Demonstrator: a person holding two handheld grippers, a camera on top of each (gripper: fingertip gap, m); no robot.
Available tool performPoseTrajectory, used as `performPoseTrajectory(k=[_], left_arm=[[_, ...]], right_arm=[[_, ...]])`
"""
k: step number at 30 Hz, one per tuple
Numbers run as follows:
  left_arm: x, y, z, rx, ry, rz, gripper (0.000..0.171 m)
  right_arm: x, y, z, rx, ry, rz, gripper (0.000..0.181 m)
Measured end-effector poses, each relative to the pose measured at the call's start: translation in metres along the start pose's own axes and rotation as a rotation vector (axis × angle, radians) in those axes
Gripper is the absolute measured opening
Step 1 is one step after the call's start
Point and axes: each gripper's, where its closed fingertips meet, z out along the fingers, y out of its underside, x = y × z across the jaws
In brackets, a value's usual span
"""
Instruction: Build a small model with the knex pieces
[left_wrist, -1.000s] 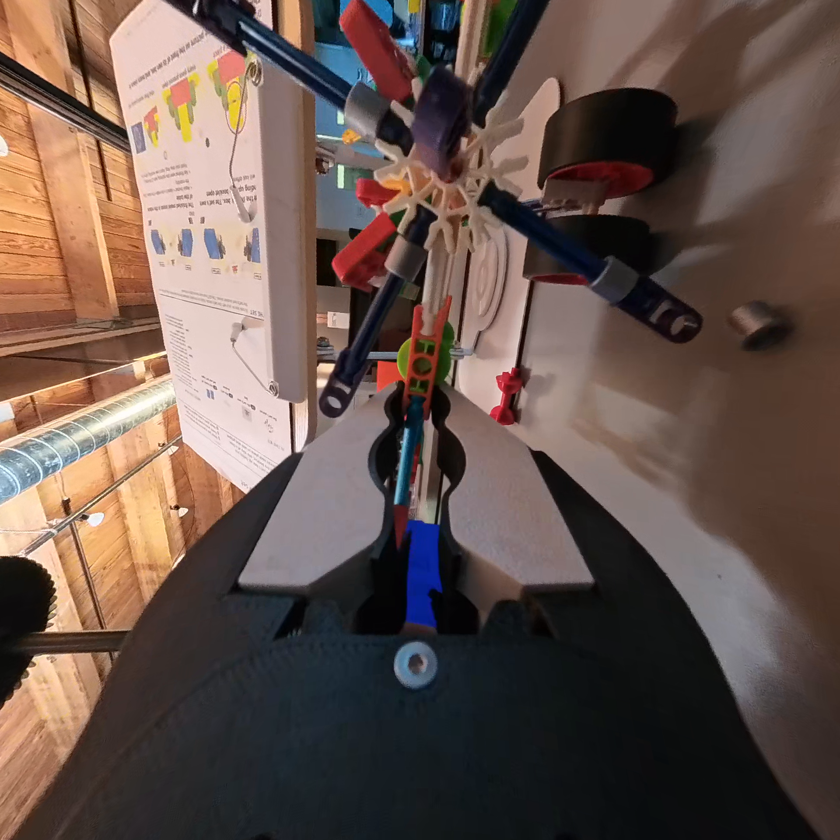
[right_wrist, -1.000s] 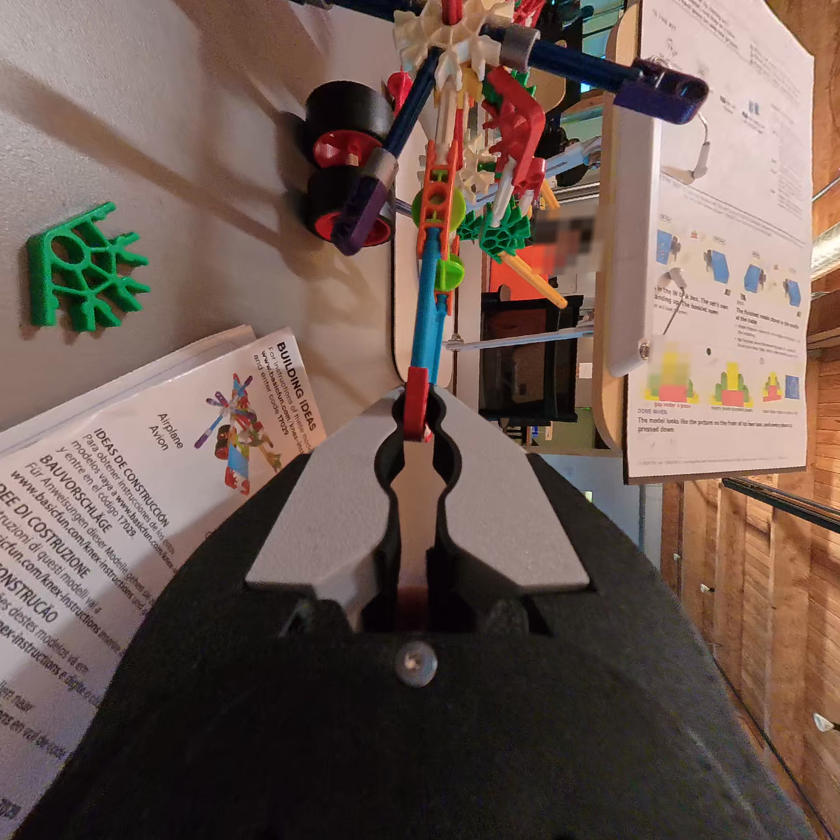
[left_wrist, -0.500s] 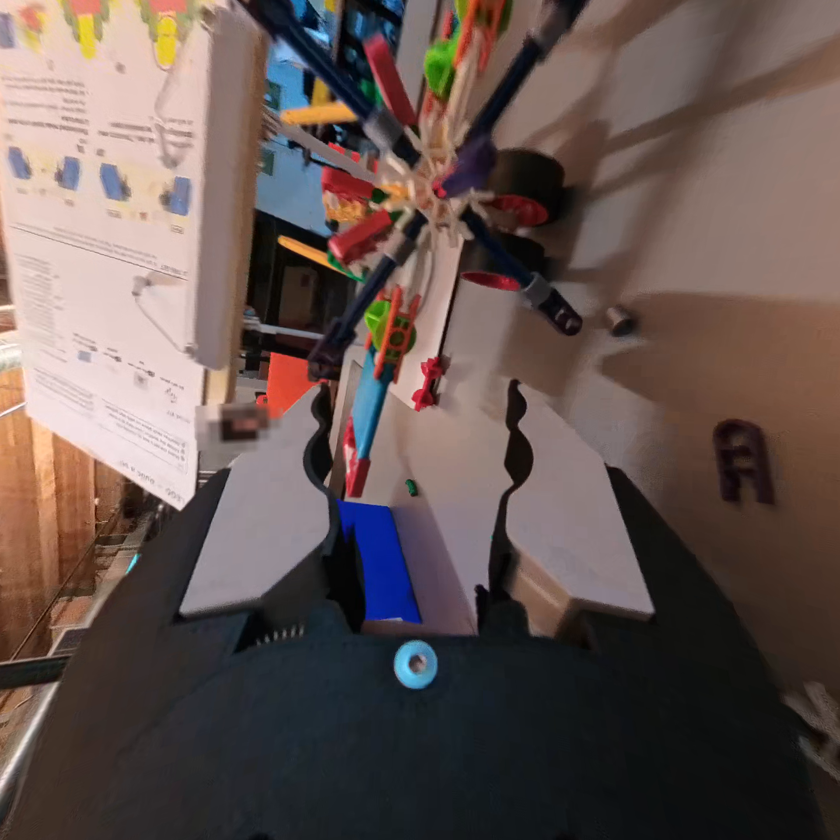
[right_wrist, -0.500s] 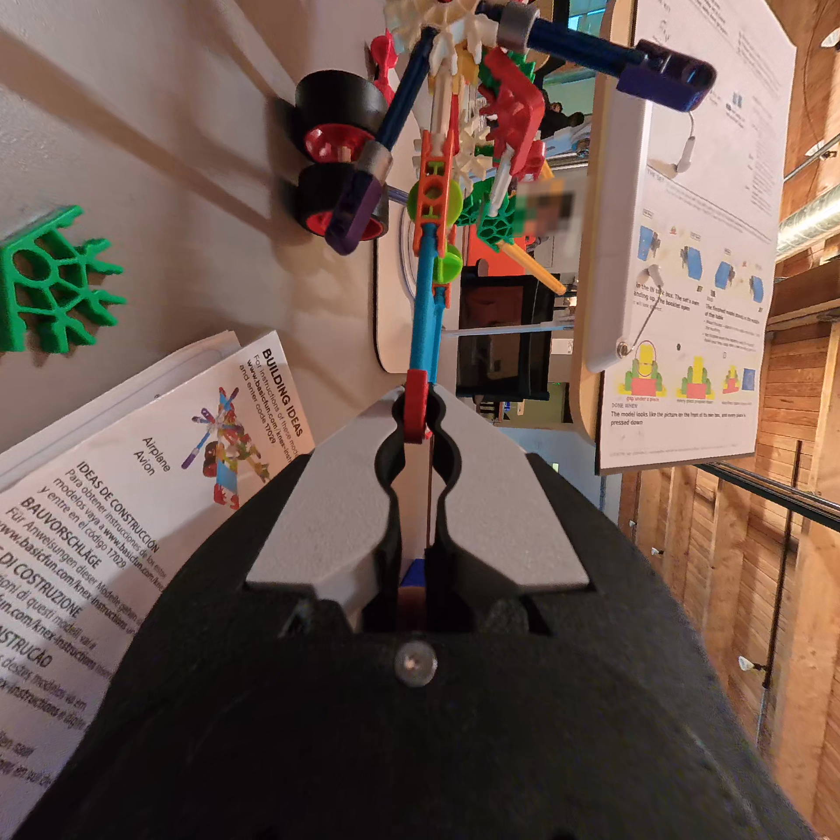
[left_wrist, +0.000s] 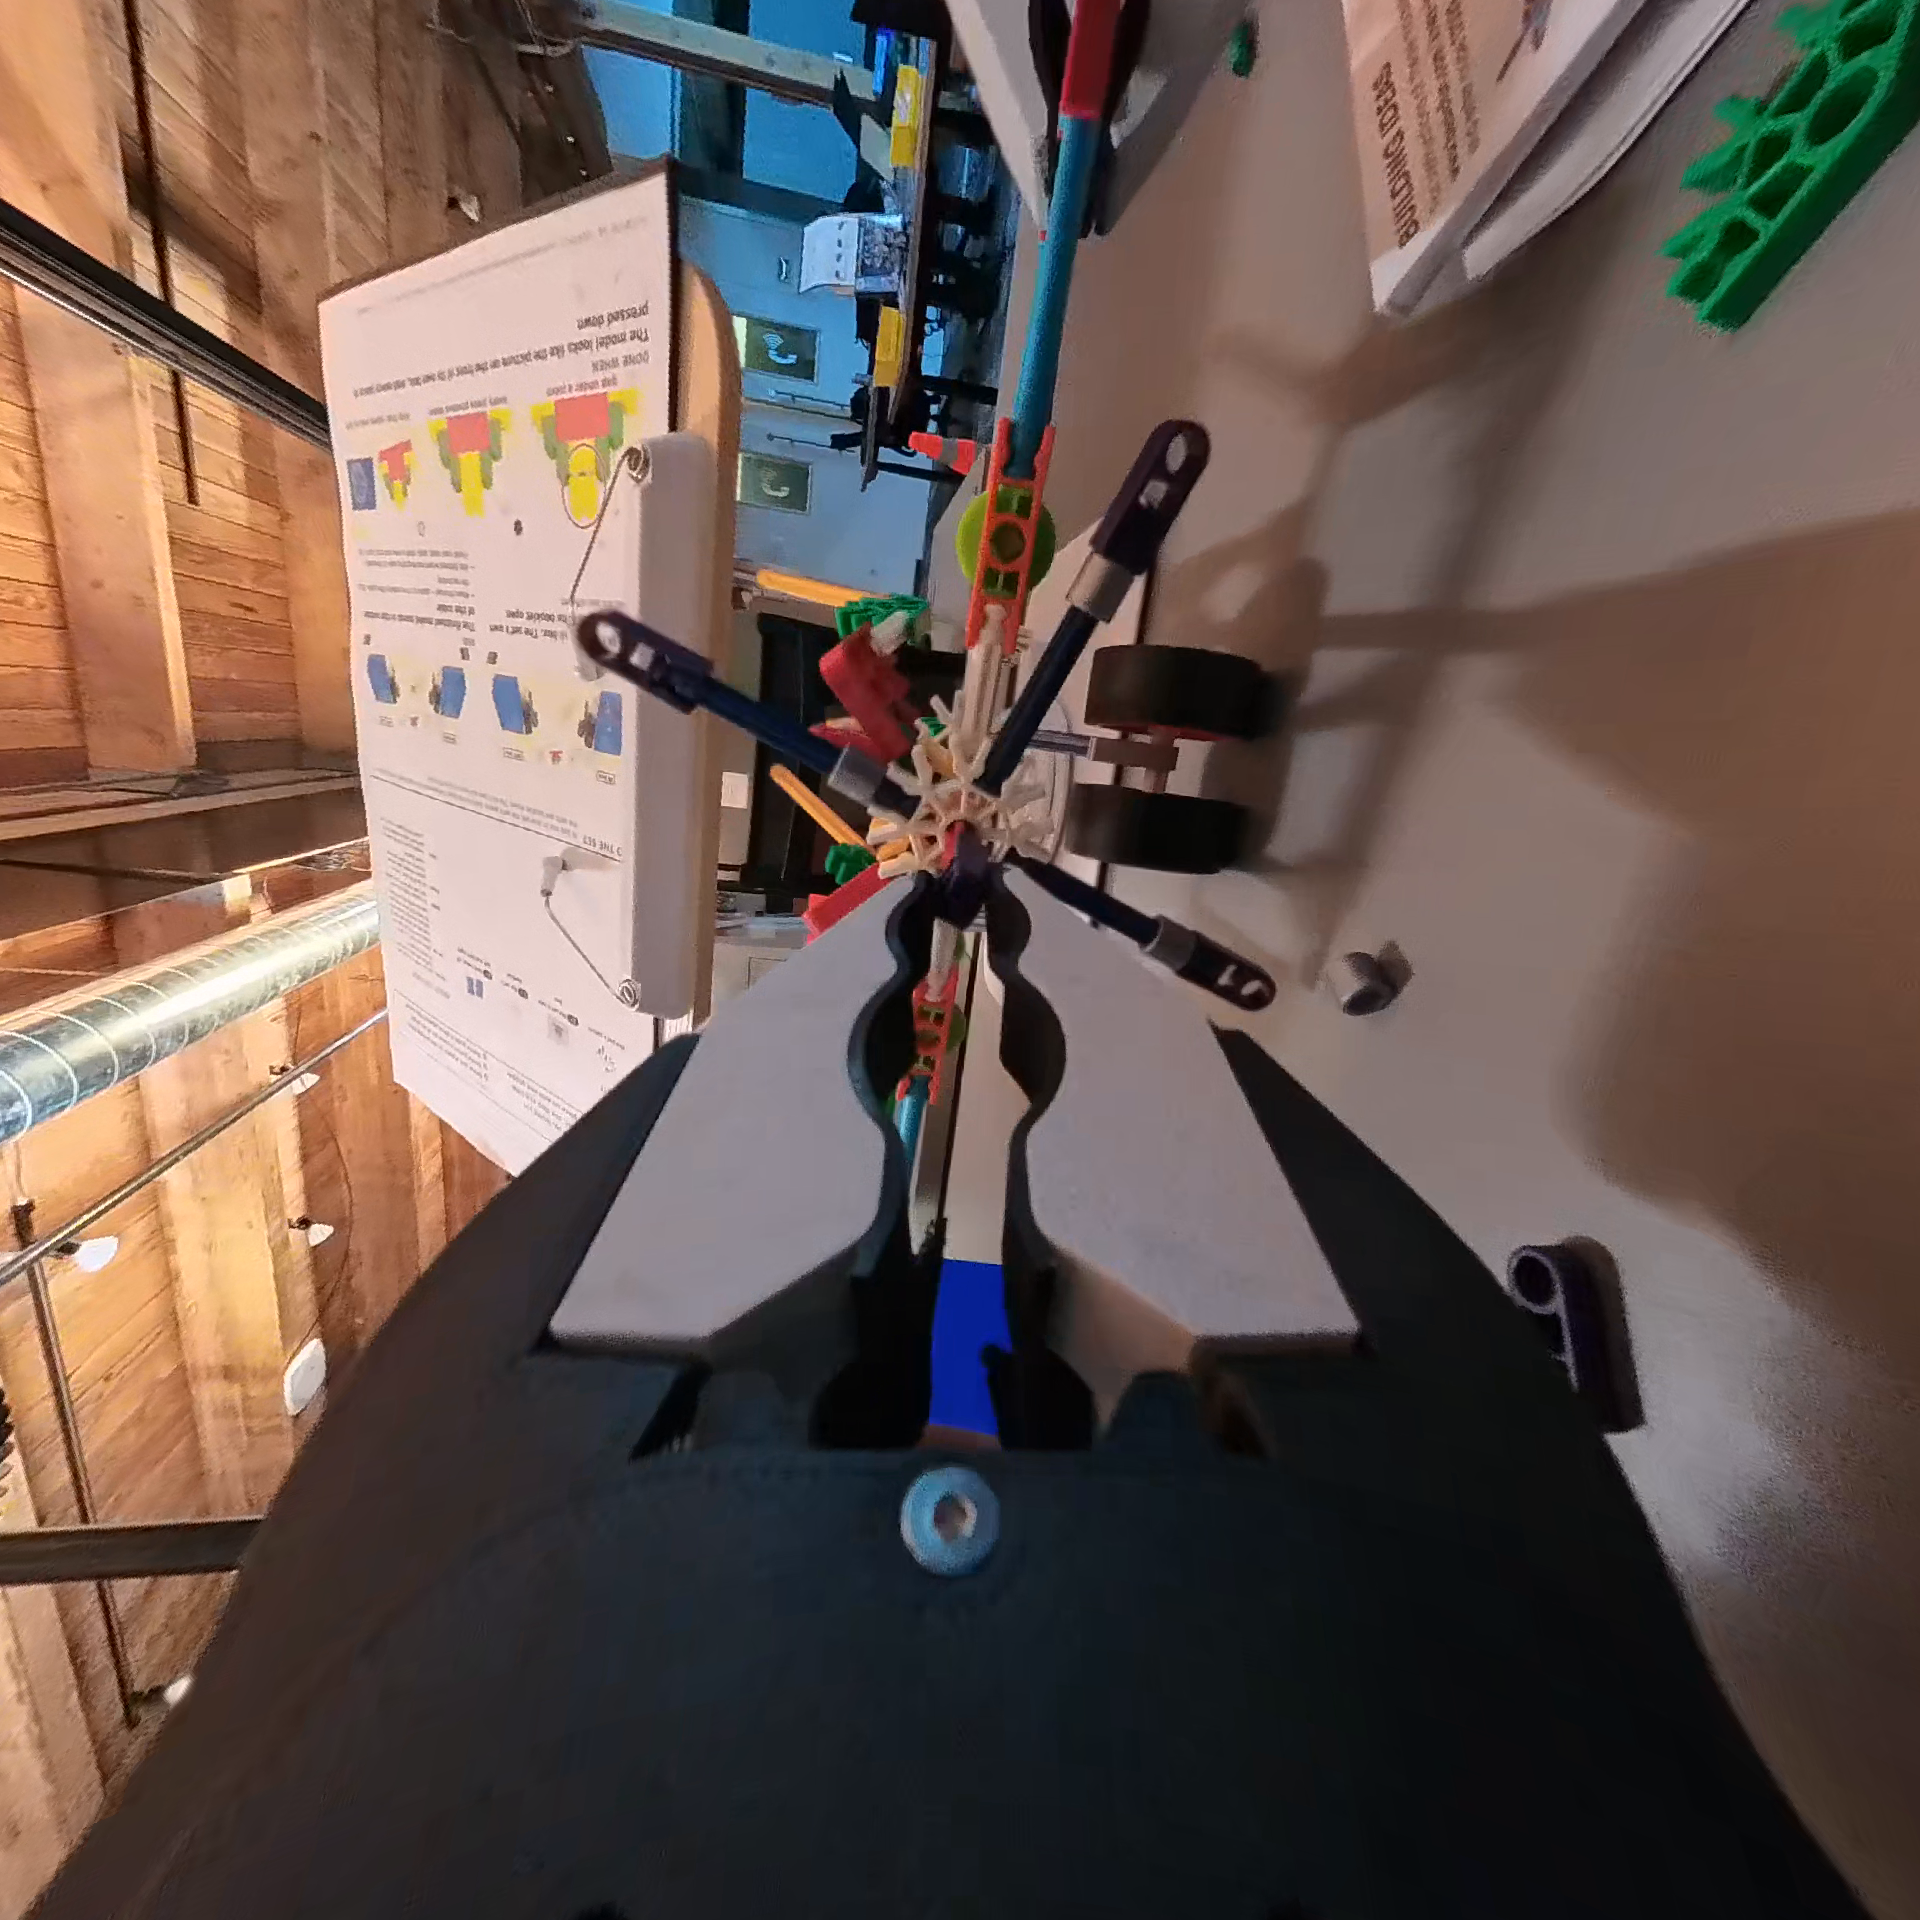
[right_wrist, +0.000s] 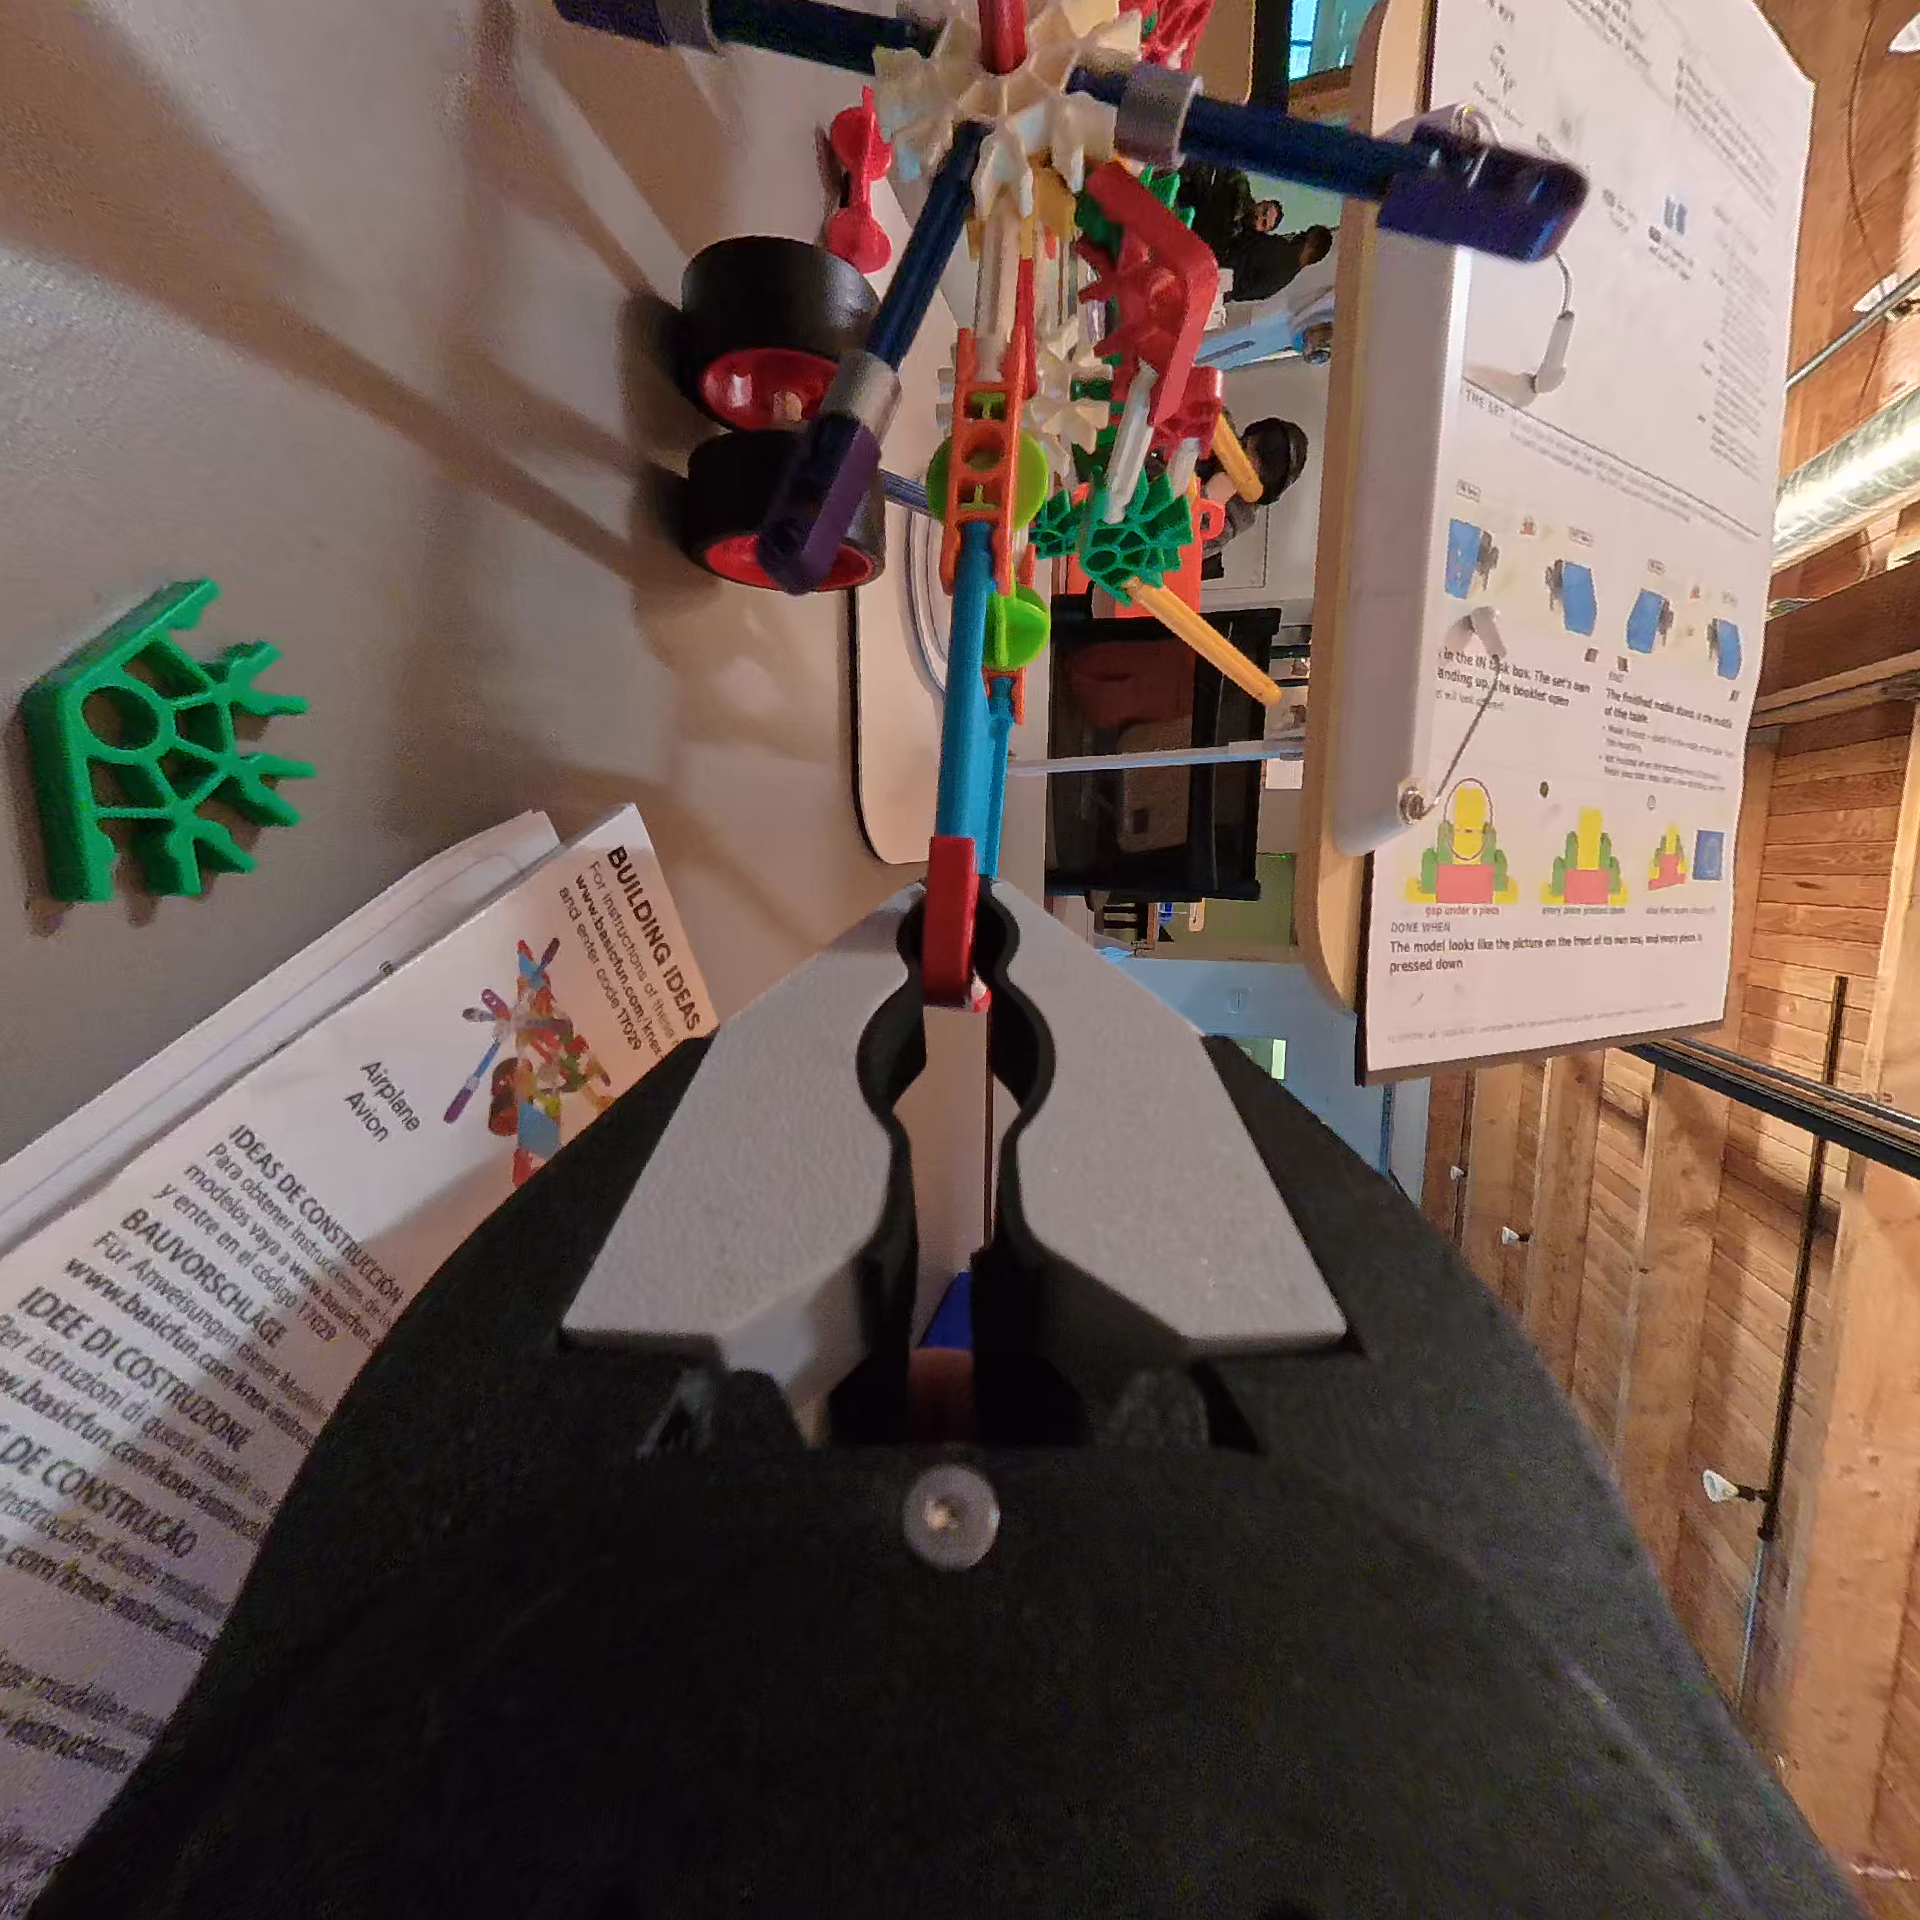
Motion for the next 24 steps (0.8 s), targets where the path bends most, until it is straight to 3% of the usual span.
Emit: performPoseTrajectory(k=[6,9,14,18,24], left_arm=[[-0.003,0.007,-0.001,0.011,-0.014,0.0,0.006],[-0.002,0.012,-0.001,0.02,-0.018,0.019,0.005],[-0.002,0.026,-0.002,0.039,-0.028,0.046,0.003],[-0.002,0.033,-0.003,0.049,-0.042,0.063,0.002],[-0.002,0.025,-0.002,0.068,-0.049,0.102,0.002]], right_arm=[[-0.002,-0.012,-0.005,0.055,-0.013,-0.006,0.003],[-0.013,-0.027,-0.016,0.167,-0.094,-0.012,0.03],[0.001,-0.028,-0.043,0.316,-0.212,0.179,0.048],[0.014,-0.006,-0.037,0.289,-0.225,0.332,0.056],[0.005,0.01,-0.001,0.155,-0.179,0.265,0.057]])
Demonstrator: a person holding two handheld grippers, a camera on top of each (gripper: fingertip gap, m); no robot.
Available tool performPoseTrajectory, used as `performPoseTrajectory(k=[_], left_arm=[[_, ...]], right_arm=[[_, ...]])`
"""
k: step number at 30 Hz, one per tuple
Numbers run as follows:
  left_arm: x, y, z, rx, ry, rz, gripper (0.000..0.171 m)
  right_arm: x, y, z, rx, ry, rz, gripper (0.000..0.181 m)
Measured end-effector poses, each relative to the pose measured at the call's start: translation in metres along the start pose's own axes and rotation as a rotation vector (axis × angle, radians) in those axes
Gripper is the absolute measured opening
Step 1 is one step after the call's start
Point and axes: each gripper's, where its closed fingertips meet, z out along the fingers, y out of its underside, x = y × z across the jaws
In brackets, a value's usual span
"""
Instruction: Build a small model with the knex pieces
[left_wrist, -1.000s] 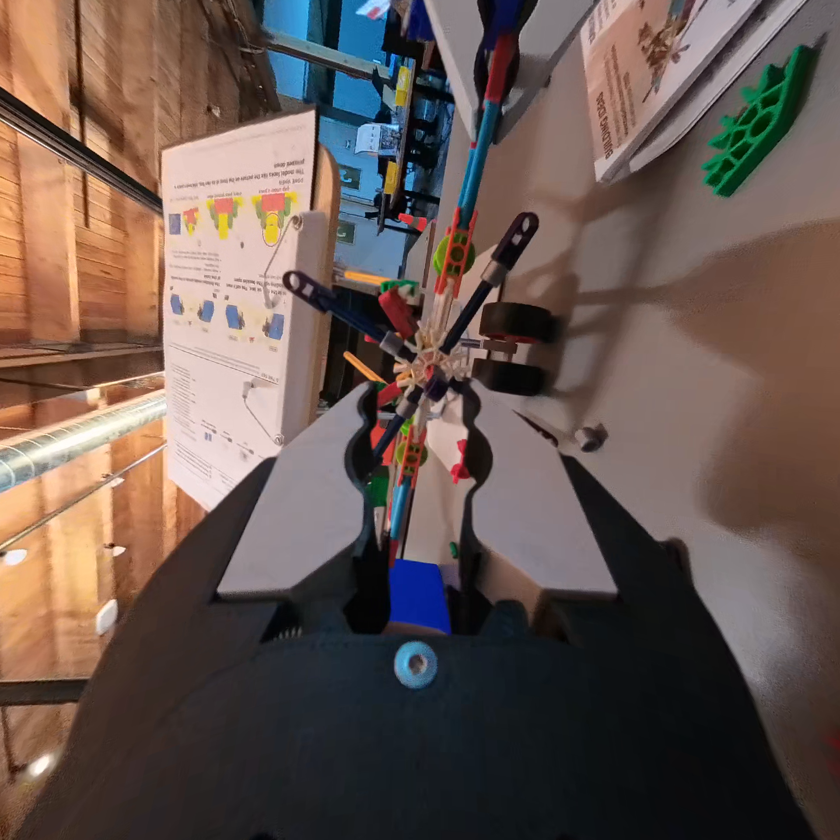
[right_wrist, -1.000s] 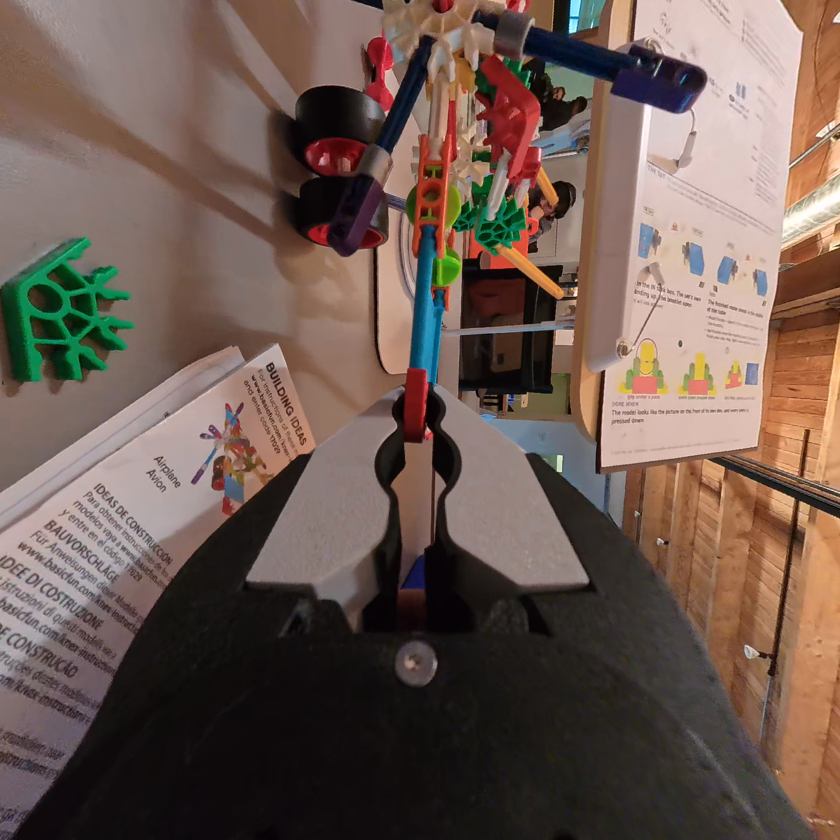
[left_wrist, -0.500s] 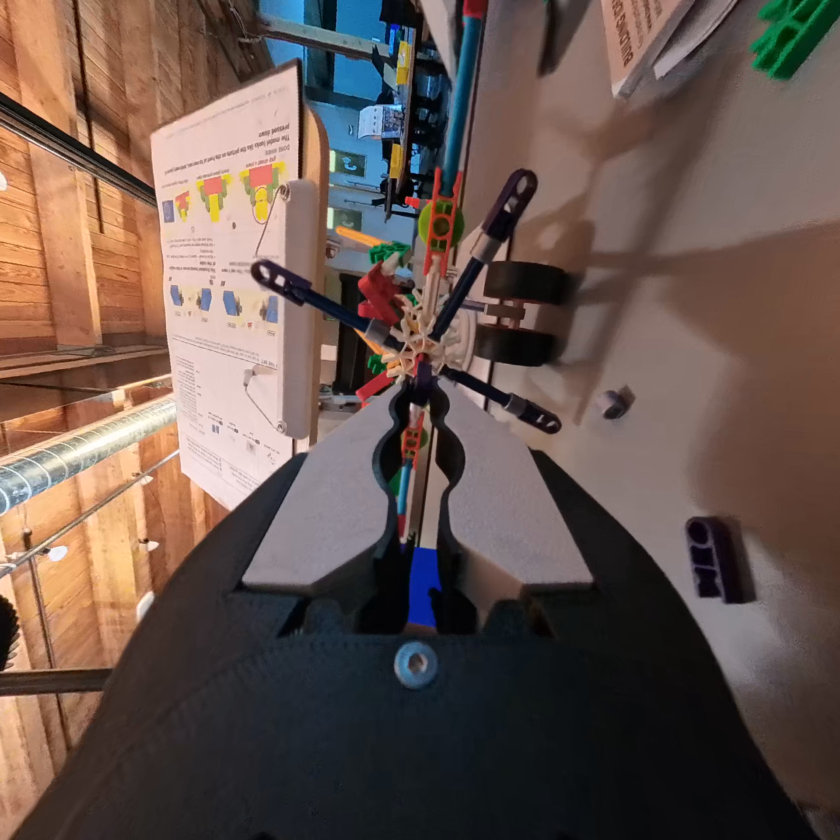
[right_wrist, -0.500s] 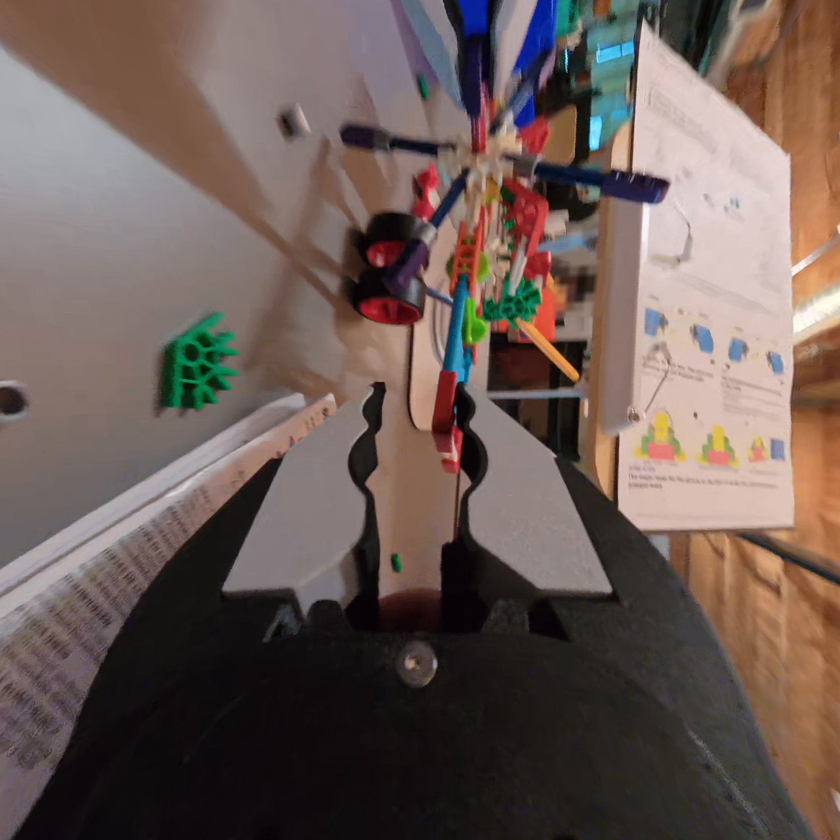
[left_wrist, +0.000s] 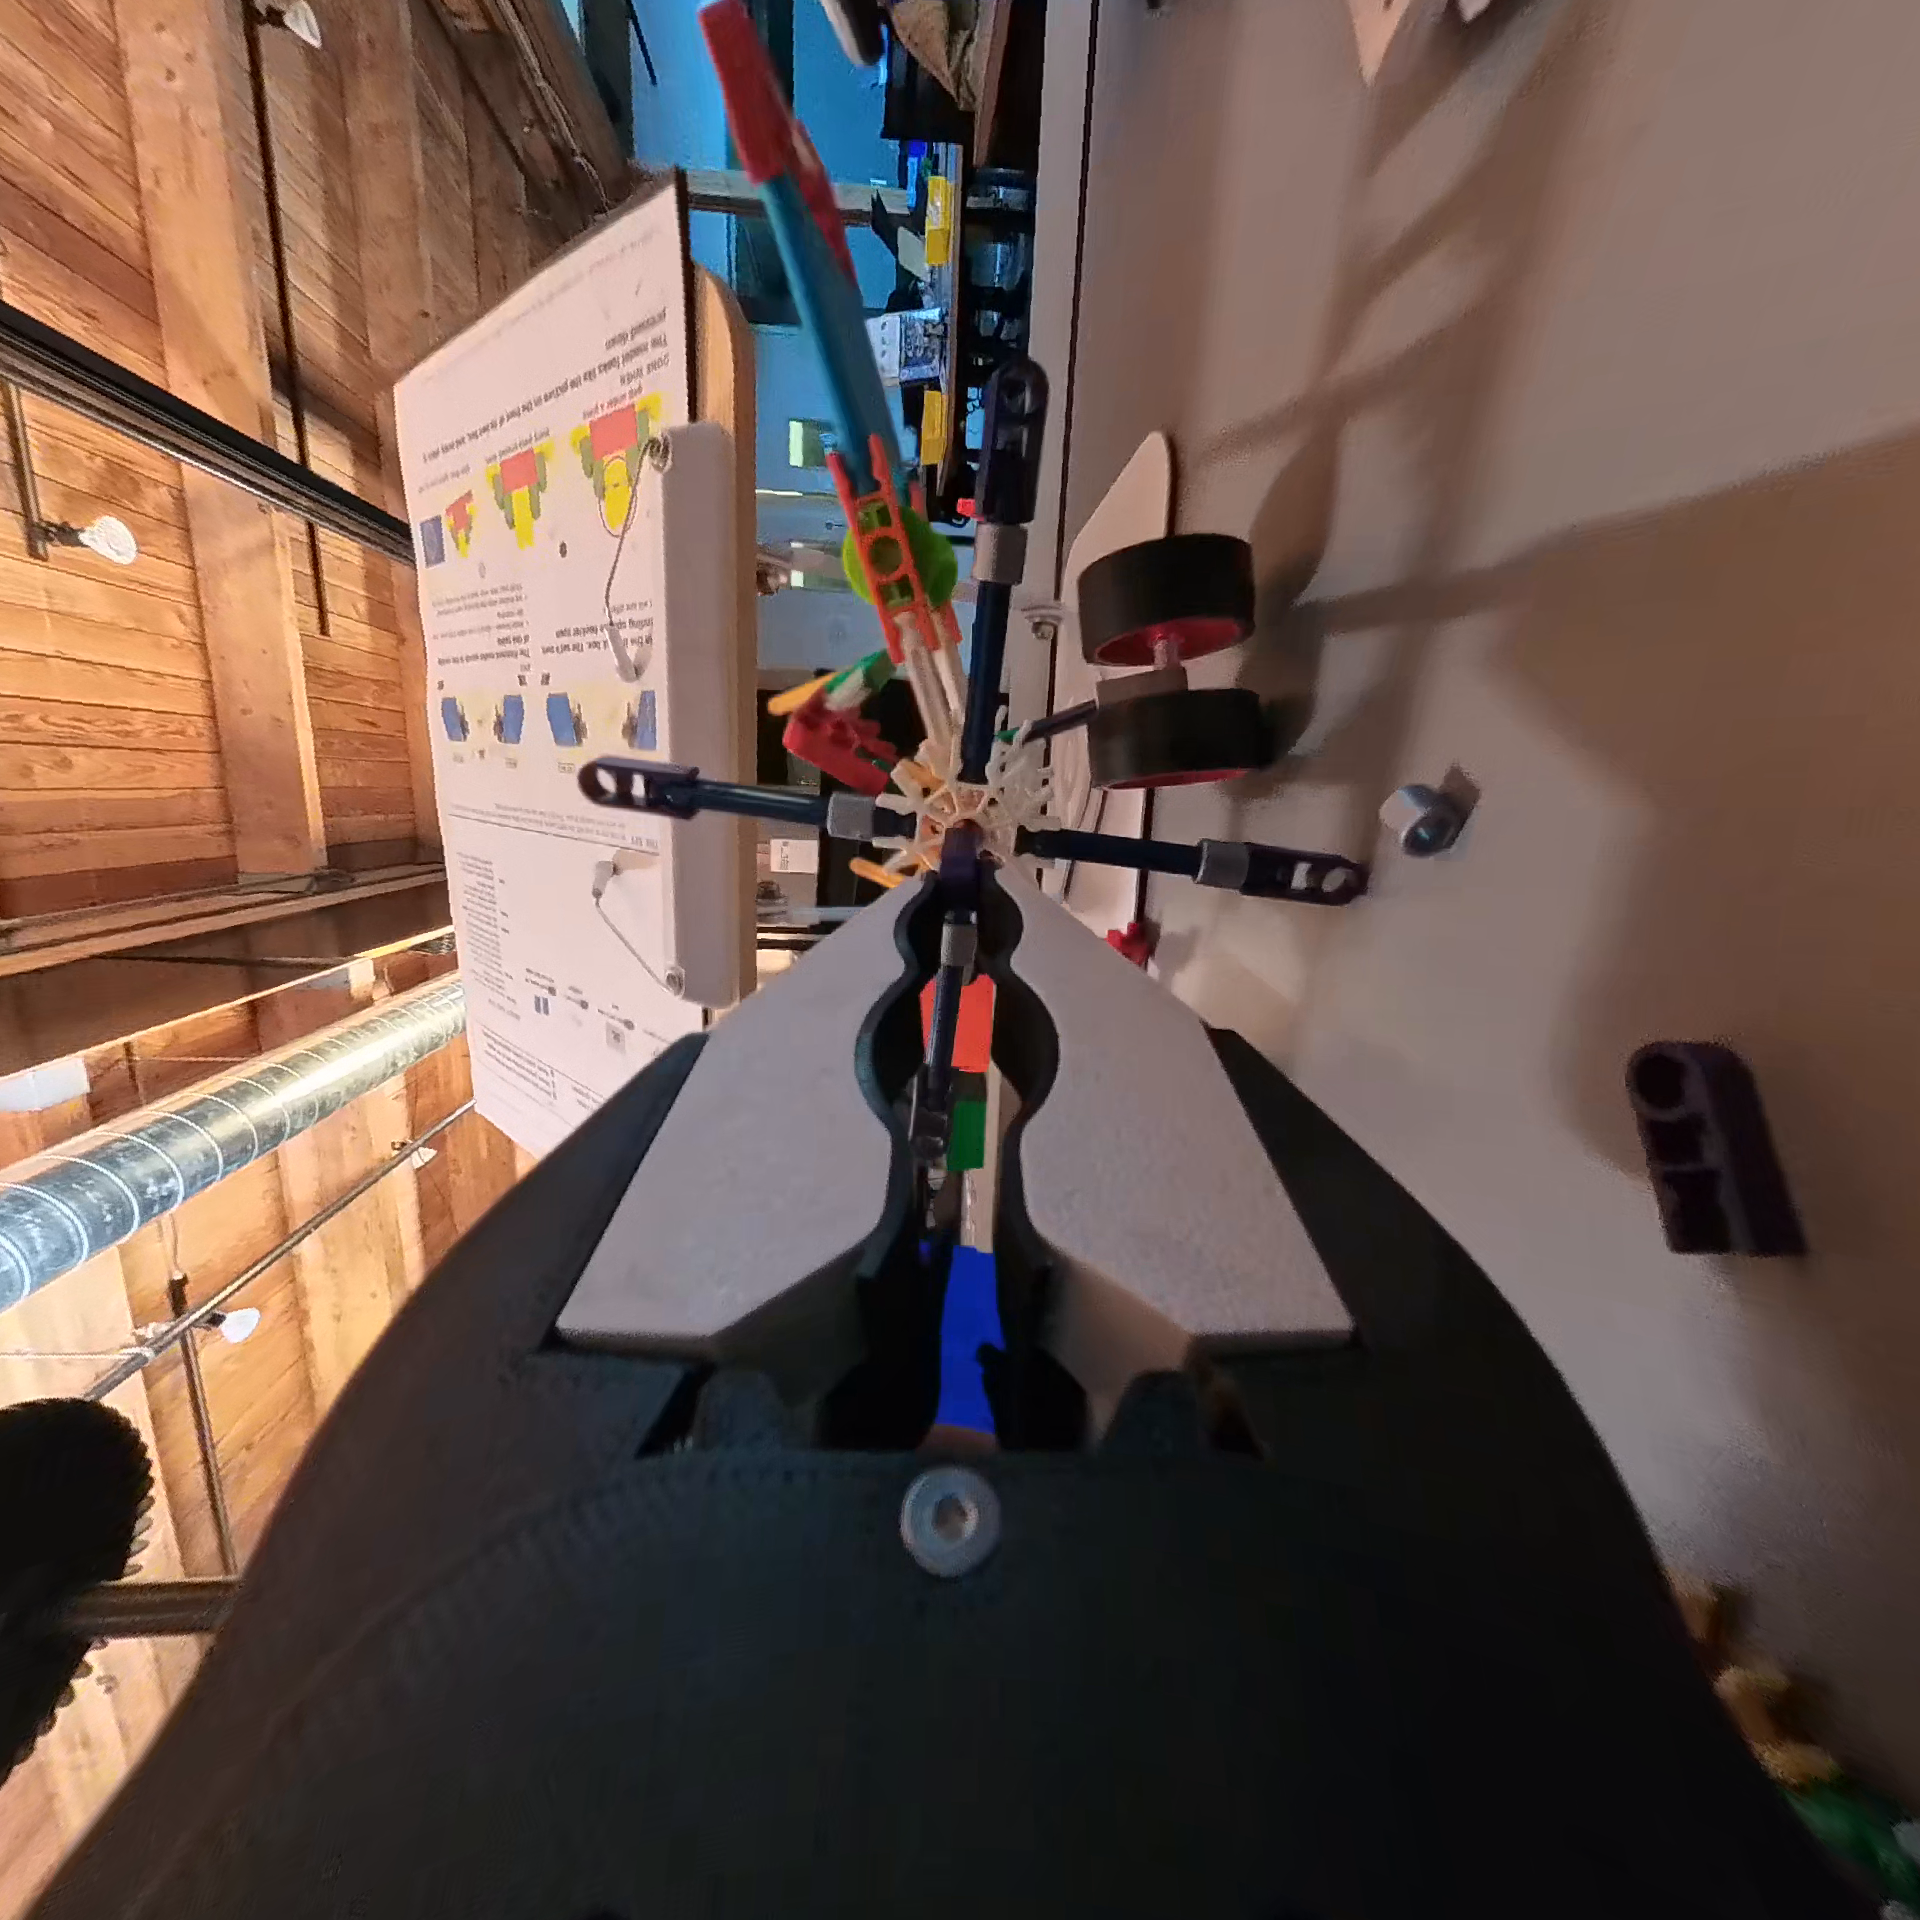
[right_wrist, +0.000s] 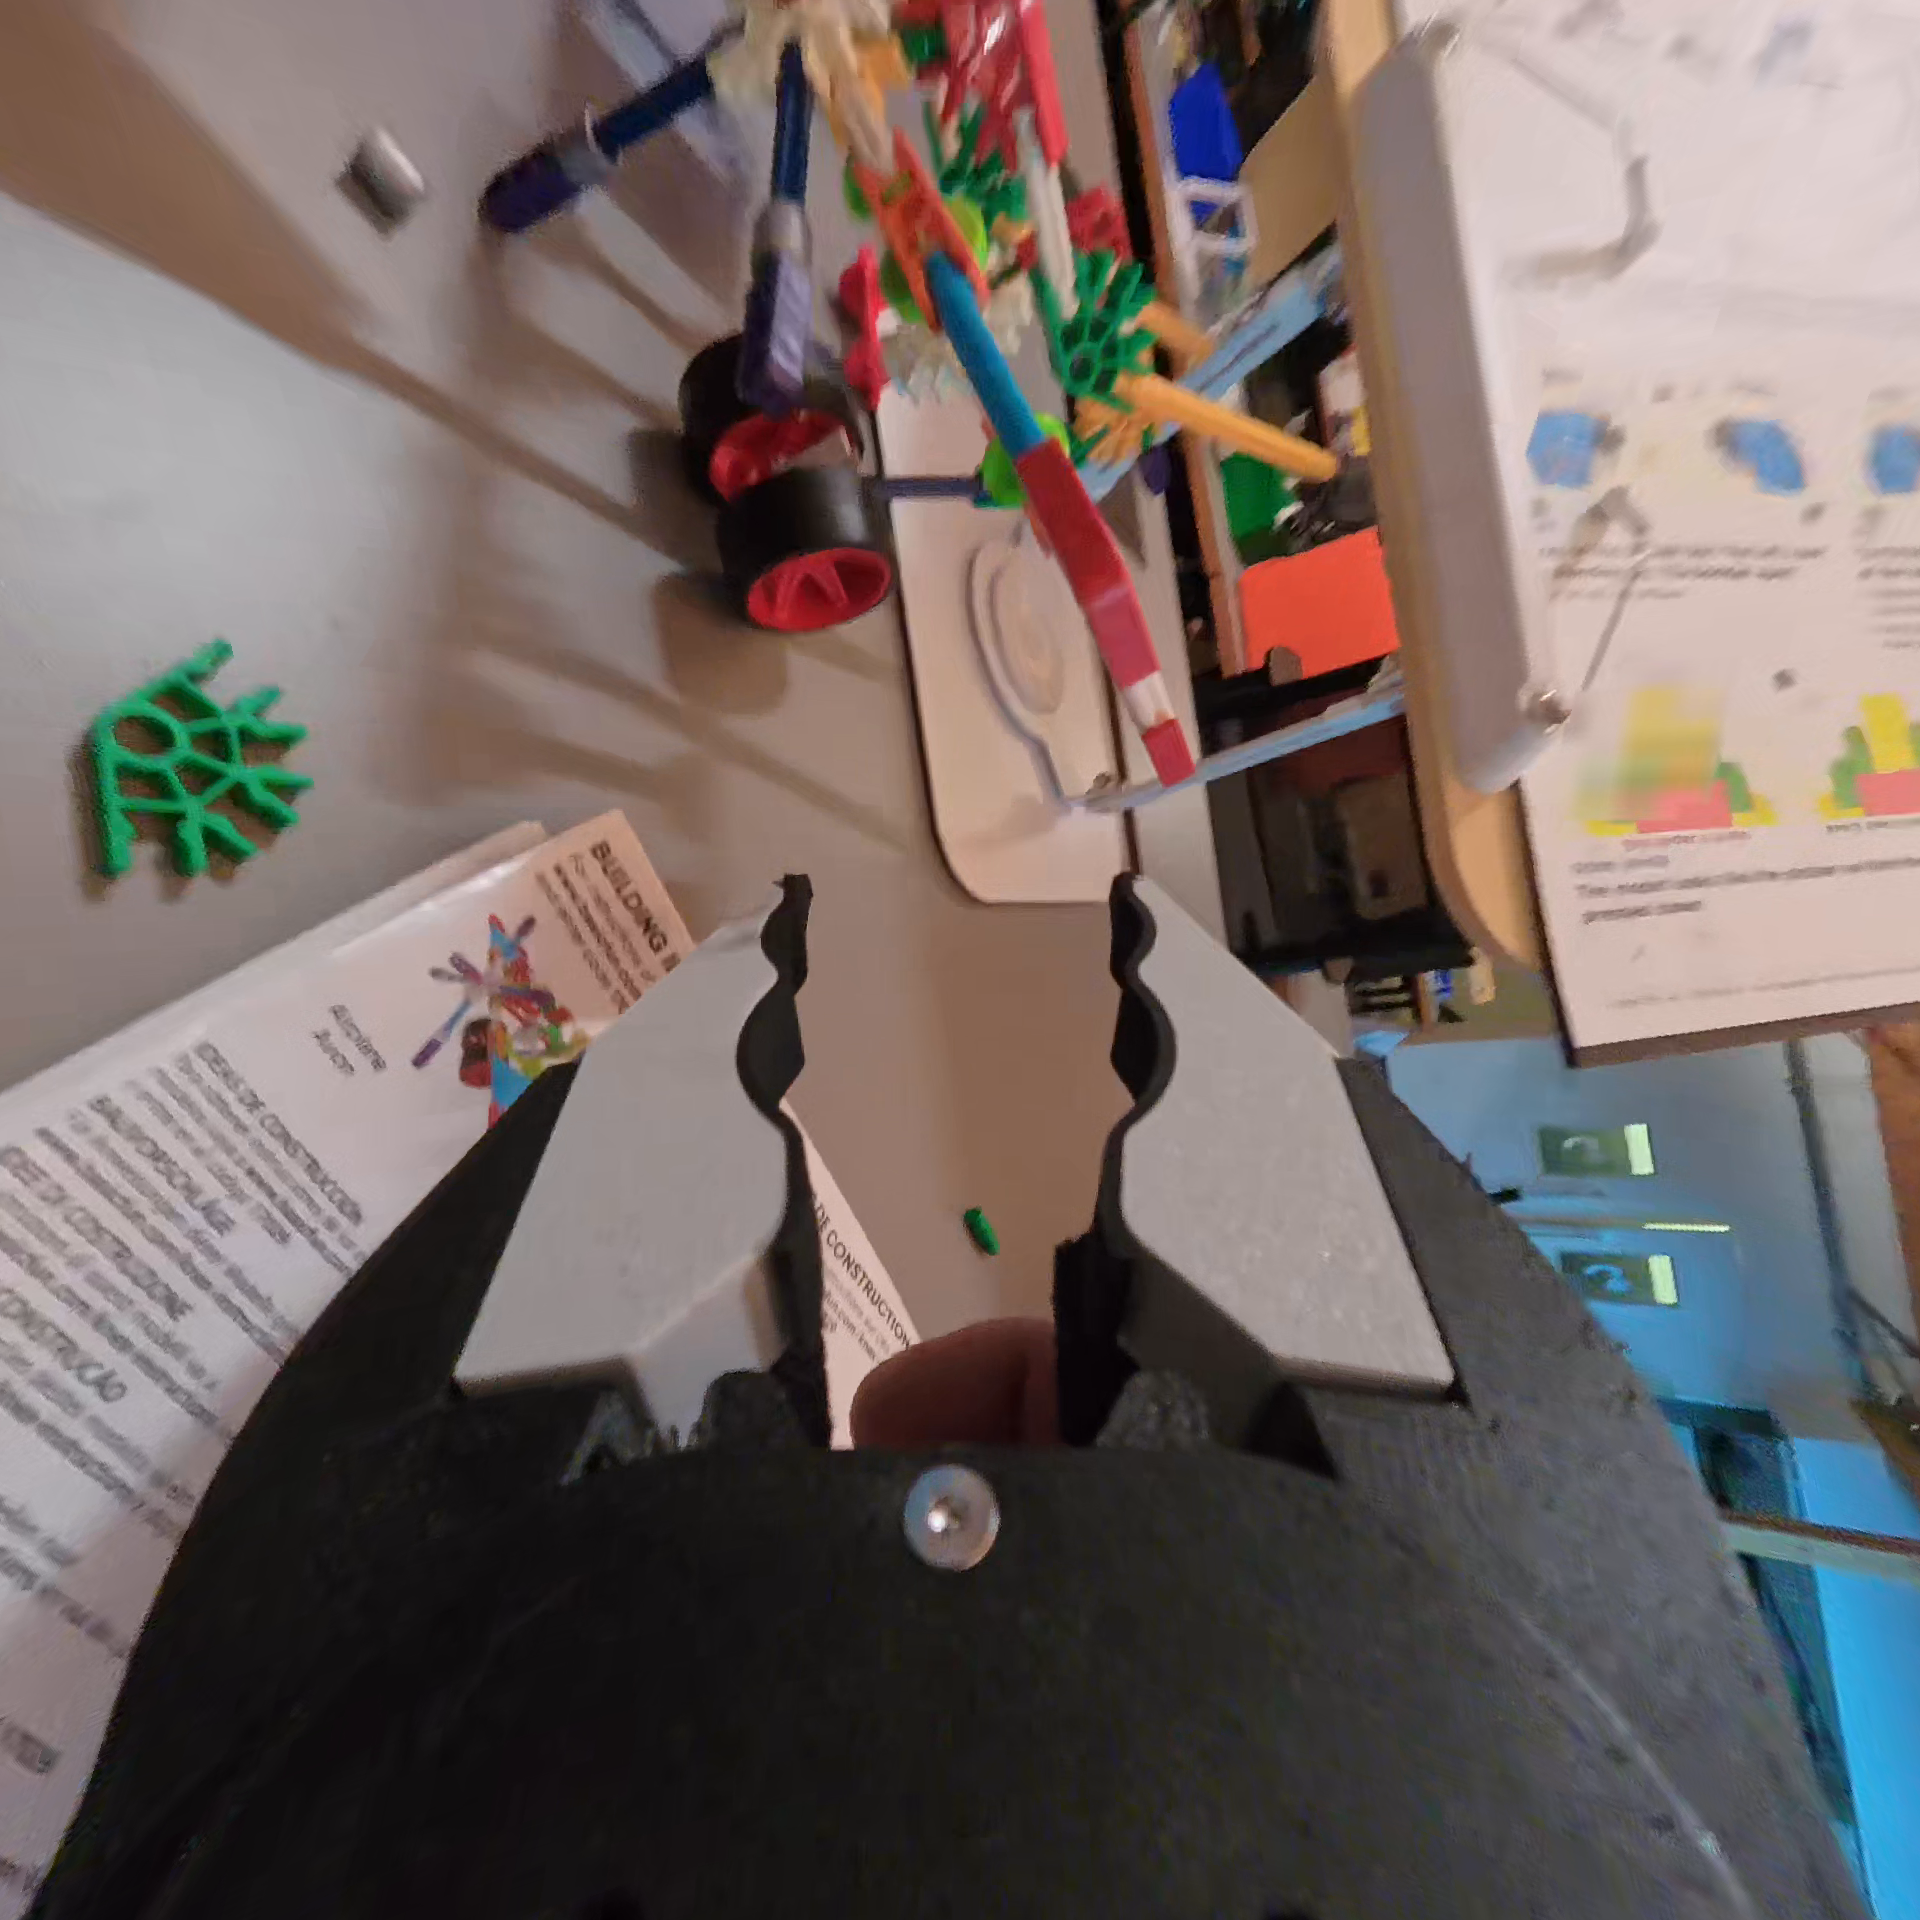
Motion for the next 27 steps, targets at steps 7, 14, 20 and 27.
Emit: performPoseTrajectory(k=[7,14,20,27], left_arm=[[0.002,-0.014,-0.002,0.053,-0.005,0.059,0.002],[-0.001,-0.006,0.0,0.059,-0.009,0.089,0.002],[-0.004,0.011,0.006,0.014,-0.006,0.065,0.003],[-0.008,0.041,0.014,-0.055,-0.006,-0.011,0.004]], right_arm=[[0.005,-0.004,-0.003,0.106,-0.029,0.056,0.061],[-0.015,-0.037,-0.005,0.146,0.01,-0.16,0.006],[-0.019,-0.051,-0.004,0.073,0.066,-0.262,0.003],[-0.039,-0.101,-0.011,-0.005,0.052,-0.256,0.003]])
